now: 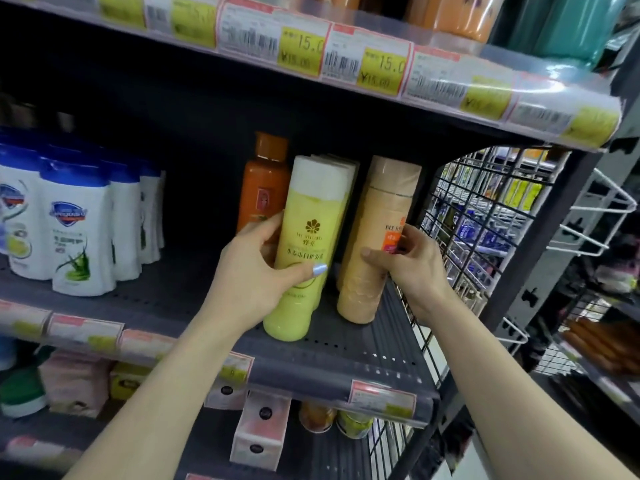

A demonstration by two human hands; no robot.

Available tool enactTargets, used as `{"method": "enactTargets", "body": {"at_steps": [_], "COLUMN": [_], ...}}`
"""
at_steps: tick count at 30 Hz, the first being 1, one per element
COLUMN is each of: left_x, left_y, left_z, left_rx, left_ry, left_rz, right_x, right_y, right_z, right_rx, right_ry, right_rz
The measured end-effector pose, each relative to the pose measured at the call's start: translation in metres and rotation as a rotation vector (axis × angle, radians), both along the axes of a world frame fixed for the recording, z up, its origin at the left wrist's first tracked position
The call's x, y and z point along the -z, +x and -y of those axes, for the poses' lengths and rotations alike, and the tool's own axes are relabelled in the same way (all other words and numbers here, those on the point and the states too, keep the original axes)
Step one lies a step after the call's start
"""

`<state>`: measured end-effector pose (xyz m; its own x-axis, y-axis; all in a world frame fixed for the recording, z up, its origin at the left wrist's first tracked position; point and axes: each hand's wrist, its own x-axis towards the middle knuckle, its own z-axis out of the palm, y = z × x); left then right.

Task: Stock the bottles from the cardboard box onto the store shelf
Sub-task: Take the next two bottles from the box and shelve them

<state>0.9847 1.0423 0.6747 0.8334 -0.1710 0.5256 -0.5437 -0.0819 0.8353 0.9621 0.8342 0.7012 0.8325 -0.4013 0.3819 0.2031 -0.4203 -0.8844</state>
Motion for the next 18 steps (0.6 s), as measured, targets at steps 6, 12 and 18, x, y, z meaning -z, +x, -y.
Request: {"method": "enactTargets", "body": {"at_steps": [6, 12, 18], "left_x": [0.009, 0.019, 0.086], "left_y": [0.002, -0.029, -0.1], "left_z": [-0.001, -0.026, -0.092], "left_rx": [0.036, -0.044, -0.318], "left_ry": [-0.011, -0.094, -0.172], "left_rz": [-0.024, -0.146, -0.364], "right_x": [0.003, 0.009, 0.064], "right_y": [-0.005, -0.049, -0.13], "right_z": [-0.006, -0.039, -0.103], "right_rx": [0.02, 0.128, 0.023], "right_ry": [-0.012, 0.045, 0.261], "right_rz": [0.0, 0.052, 0.016]}}
